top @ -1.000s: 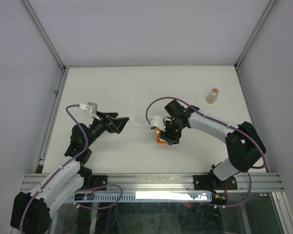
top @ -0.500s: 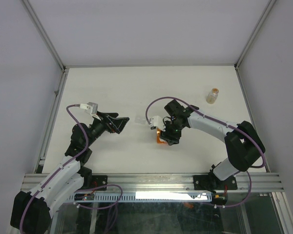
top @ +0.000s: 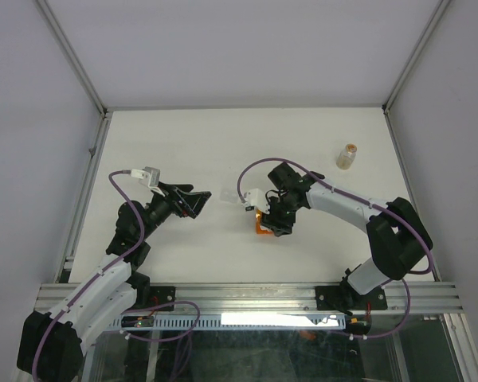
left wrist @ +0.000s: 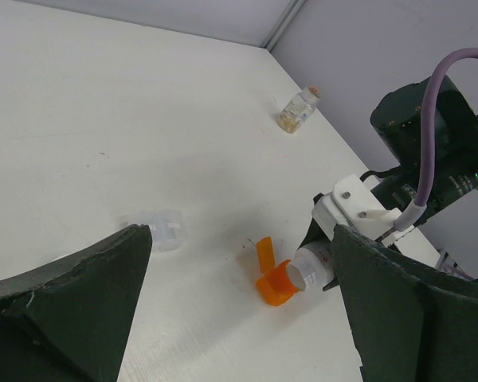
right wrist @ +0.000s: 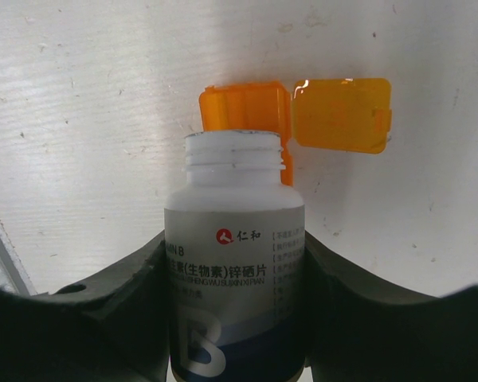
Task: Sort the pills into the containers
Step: Pour the pill into the pill container.
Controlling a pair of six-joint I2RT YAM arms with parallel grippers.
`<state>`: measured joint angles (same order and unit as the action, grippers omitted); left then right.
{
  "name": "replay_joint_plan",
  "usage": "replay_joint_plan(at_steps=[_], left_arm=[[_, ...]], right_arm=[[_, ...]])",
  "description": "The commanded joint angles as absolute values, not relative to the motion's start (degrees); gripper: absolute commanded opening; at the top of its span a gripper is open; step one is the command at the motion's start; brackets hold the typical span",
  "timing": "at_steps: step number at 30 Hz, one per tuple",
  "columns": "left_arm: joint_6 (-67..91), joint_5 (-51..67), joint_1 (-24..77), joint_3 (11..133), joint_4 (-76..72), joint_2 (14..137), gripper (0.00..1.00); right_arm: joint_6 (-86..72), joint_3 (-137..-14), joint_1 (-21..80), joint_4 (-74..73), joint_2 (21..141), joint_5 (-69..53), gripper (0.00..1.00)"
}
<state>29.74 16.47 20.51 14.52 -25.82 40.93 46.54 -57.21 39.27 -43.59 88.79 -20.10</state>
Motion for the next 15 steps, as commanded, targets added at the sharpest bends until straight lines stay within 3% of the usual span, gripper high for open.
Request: replay_joint_plan(at_steps=[1,15], left_arm=[[28.4,16.2,20.1,15.0,-28.4,41.1,0.99],[28.4,16.2,20.1,15.0,-28.4,41.4,0.99]], right_arm=[[46.7,-57.9,39.5,-42.5,87.8,-18.9,0.00],[46.2,-57.5,39.9,-41.8,87.1,-18.2,0.00]])
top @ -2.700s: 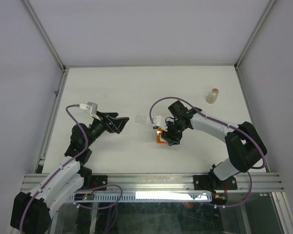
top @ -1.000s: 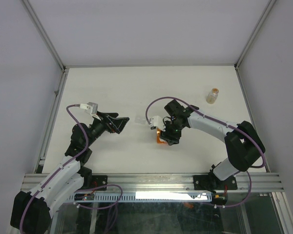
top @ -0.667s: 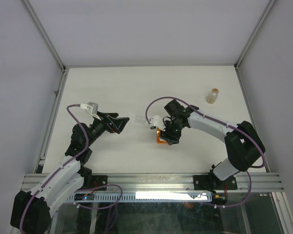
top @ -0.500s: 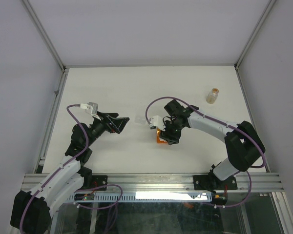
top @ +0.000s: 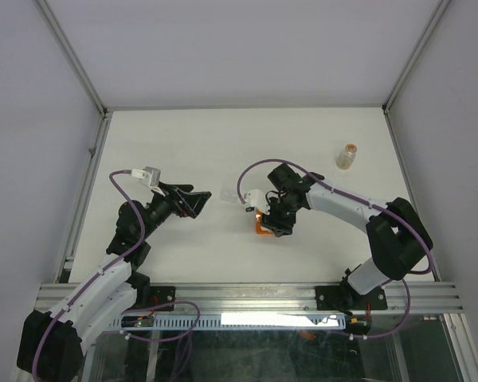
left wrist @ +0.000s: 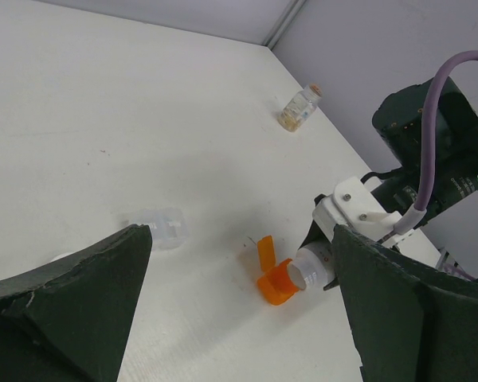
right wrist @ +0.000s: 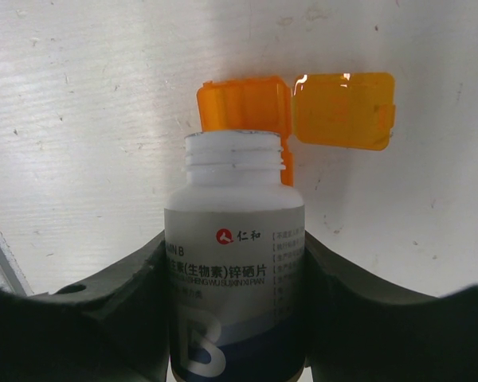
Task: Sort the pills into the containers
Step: Pour the pill into the pill container.
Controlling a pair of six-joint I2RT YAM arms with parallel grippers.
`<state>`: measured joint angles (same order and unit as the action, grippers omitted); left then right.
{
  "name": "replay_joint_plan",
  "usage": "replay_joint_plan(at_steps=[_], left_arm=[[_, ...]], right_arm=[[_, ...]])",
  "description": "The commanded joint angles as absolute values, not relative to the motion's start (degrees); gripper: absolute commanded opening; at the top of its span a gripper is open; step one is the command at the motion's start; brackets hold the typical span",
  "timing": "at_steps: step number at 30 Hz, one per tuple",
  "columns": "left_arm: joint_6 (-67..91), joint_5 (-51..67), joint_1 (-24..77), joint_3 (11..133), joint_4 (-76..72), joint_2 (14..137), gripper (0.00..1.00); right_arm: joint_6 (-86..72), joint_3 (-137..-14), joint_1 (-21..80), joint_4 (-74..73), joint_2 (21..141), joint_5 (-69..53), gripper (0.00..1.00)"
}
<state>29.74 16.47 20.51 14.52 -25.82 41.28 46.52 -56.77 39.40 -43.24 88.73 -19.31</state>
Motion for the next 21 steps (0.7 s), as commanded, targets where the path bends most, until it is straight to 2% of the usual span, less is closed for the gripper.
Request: replay_joint_plan(at_steps=[1,14,16,18,21], left_arm=[[28.3,16.3,20.1,15.1,-28.3,41.4,0.99],[28.4,16.3,20.2,15.1,-28.5,41.5,0.99],[28.3,16.4,20.1,15.1,-28.4,41.4,0.99],[28.4,16.2,20.2,15.0,-28.5,41.4,0.99],[28.3,16.4,20.2,15.1,-28.3,41.6,0.99]], right_arm=[[46.2,-58.7,39.9,-43.7,87.5,-19.9,0.00],[46.1,-56.9,40.6,-41.0,86.6,-17.5,0.00],[46.0,-58.8,40.6,-44.1,86.8,-20.7,0.00],[45.9,-56.4,40.7,-39.8,85.8,-17.1,0.00],[45.5,-58.6,41.0,-43.0,86.3,-20.8,0.00]])
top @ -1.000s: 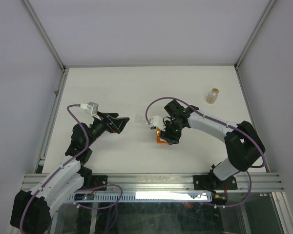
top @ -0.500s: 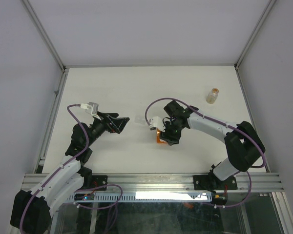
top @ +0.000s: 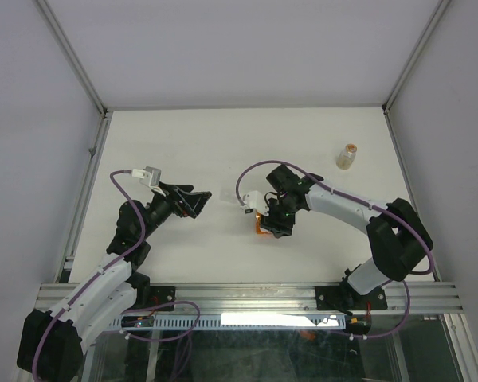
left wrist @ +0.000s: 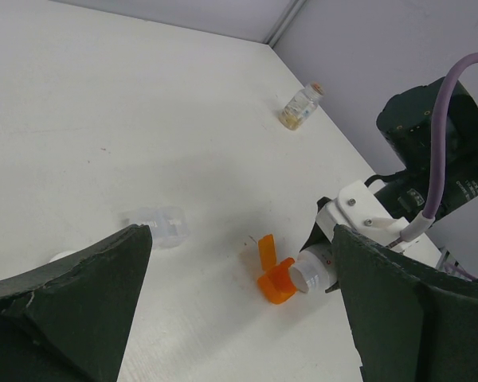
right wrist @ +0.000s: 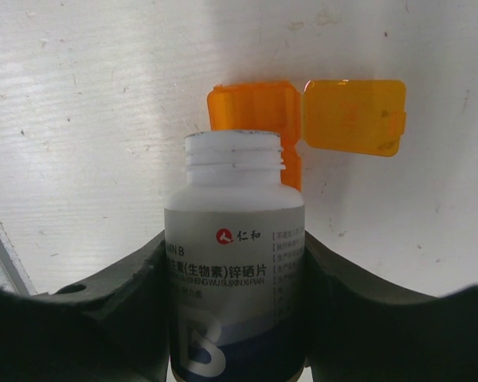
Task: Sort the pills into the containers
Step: Pour the pill into the pill container.
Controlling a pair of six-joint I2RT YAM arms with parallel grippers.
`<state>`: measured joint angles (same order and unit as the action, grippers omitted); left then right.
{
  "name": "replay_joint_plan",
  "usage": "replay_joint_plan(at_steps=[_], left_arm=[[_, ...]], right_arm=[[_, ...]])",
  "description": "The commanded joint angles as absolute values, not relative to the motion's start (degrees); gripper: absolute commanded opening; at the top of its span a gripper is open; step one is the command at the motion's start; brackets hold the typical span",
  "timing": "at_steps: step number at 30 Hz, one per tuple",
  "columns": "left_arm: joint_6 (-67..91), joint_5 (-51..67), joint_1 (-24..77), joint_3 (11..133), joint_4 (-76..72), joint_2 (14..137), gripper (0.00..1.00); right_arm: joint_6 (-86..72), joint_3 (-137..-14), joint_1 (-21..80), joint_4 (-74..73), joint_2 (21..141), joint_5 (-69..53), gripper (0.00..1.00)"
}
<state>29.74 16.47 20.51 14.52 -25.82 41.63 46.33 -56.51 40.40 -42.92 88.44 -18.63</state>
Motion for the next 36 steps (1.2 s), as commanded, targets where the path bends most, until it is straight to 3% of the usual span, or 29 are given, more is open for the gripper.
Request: replay_joint_plan(at_steps=[1,9,12,14,16,19,21,27,29,31,34,36], left_arm=[[28.4,16.3,20.1,15.1,-28.4,41.6,0.99],[28.3,16.6,20.1,15.3,-28.2,41.7,0.99],[28.3,16.6,20.1,15.4,-28.5,42.1,0.99],[28.1,16.9,20.1,15.6,-28.1,42.3,0.99],[28.3,16.7,20.1,15.5,-28.3,42.3,0.99],[28.2,16.8,20.1,15.6,-28.2,42.3,0.99],[28.4,16.6,20.1,15.5,-28.5,42.3,0.99],[28.2,17.1,20.1,15.9,-28.3,43.0,0.99],[28.1,17.1,20.1,15.9,-28.0,42.9,0.99],[28.2,17.0,20.1,15.8,-28.3,42.9,0.99],[28.1,17.1,20.1,15.9,-28.1,42.9,0.99],[28.2,16.9,20.1,15.8,-28.4,43.0,0.99]], right_arm=[[45.6,-56.6,41.0,-40.0,85.7,-18.0,0.00],[45.2,-59.2,41.1,-44.1,86.3,-20.0,0.00],[46.0,-56.0,41.3,-39.5,85.0,-15.7,0.00],[45.4,-59.2,41.3,-44.3,86.2,-19.6,0.00],[45.6,-56.2,41.5,-39.7,84.8,-15.8,0.00],[44.9,-59.7,41.6,-44.4,85.8,-20.9,0.00],[45.4,-56.3,41.7,-39.4,84.6,-16.0,0.00],[45.4,-56.9,41.6,-41.0,85.7,-16.2,0.00],[45.0,-59.3,41.6,-44.1,85.6,-20.2,0.00],[45.6,-56.2,41.8,-39.4,84.4,-16.0,0.00],[45.2,-59.2,41.7,-44.4,85.6,-20.5,0.00],[45.7,-55.9,41.8,-39.0,84.8,-15.7,0.00]])
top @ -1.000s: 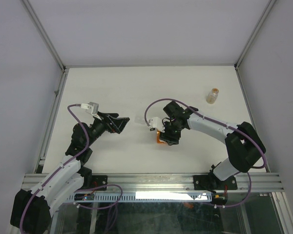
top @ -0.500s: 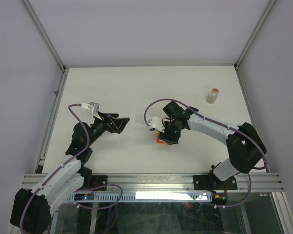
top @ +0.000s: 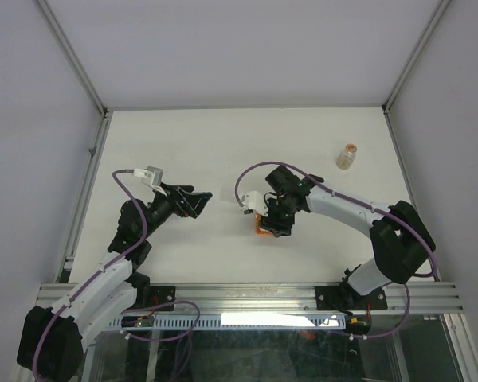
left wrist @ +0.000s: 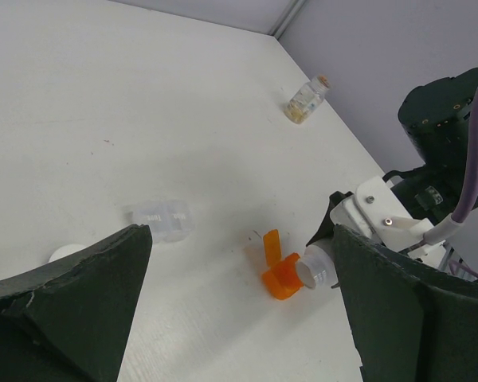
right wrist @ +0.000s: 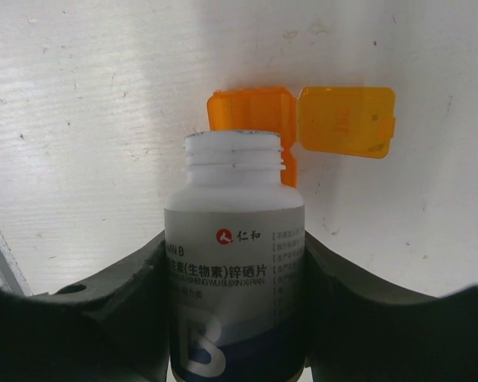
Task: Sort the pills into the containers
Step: Pour the pill into the pill container.
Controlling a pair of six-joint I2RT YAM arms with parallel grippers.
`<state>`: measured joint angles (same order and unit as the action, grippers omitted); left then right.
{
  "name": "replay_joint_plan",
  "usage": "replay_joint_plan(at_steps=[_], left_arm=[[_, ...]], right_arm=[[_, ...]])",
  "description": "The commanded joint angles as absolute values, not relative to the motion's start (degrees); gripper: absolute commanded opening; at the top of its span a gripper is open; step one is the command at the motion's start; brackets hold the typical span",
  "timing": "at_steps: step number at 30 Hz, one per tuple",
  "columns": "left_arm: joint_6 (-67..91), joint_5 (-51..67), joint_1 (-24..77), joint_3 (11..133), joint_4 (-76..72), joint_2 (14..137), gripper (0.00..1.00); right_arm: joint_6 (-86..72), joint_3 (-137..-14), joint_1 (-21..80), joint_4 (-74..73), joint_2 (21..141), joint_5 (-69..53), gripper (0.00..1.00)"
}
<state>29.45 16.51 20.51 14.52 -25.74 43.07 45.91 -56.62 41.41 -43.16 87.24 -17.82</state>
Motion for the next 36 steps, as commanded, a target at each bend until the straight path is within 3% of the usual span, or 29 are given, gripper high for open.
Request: replay_joint_plan(at_steps=[1,2,5,7,10,18,20,22,34,36], left_arm=[[28.1,17.1,20.1,16.0,-28.4,43.1,0.99],[28.1,17.2,20.1,16.0,-28.1,43.0,0.99],[28.3,16.9,20.1,15.8,-28.5,43.0,0.99],[28.1,17.3,20.1,16.0,-28.1,43.1,0.99],[28.3,17.1,20.1,15.8,-28.5,43.2,0.99],[28.1,17.4,20.1,16.1,-28.1,43.3,0.99],[28.2,17.3,20.1,16.0,-28.4,43.4,0.99],[28.0,17.4,20.1,16.1,-28.1,43.3,0.99],[28.1,17.3,20.2,16.0,-28.5,43.5,0.99],[28.0,17.4,20.1,16.1,-28.2,43.4,0.99]], right_arm=[[45.5,-57.8,41.8,-41.3,85.9,-16.5,0.00],[45.1,-59.8,41.8,-44.7,86.7,-20.6,0.00],[45.7,-55.9,42.0,-39.0,85.0,-15.4,0.00],[45.0,-59.6,42.1,-44.6,86.5,-20.1,0.00],[45.2,-55.9,42.1,-39.0,84.7,-15.3,0.00],[45.0,-57.8,42.2,-42.4,85.1,-19.0,0.00],[45.7,-55.1,42.2,-38.3,84.5,-14.3,0.00],[45.0,-58.6,42.2,-43.6,85.7,-18.5,0.00],[45.3,-55.0,42.1,-38.0,83.6,-13.9,0.00],[44.6,-58.0,42.2,-43.0,84.5,-18.0,0.00]])
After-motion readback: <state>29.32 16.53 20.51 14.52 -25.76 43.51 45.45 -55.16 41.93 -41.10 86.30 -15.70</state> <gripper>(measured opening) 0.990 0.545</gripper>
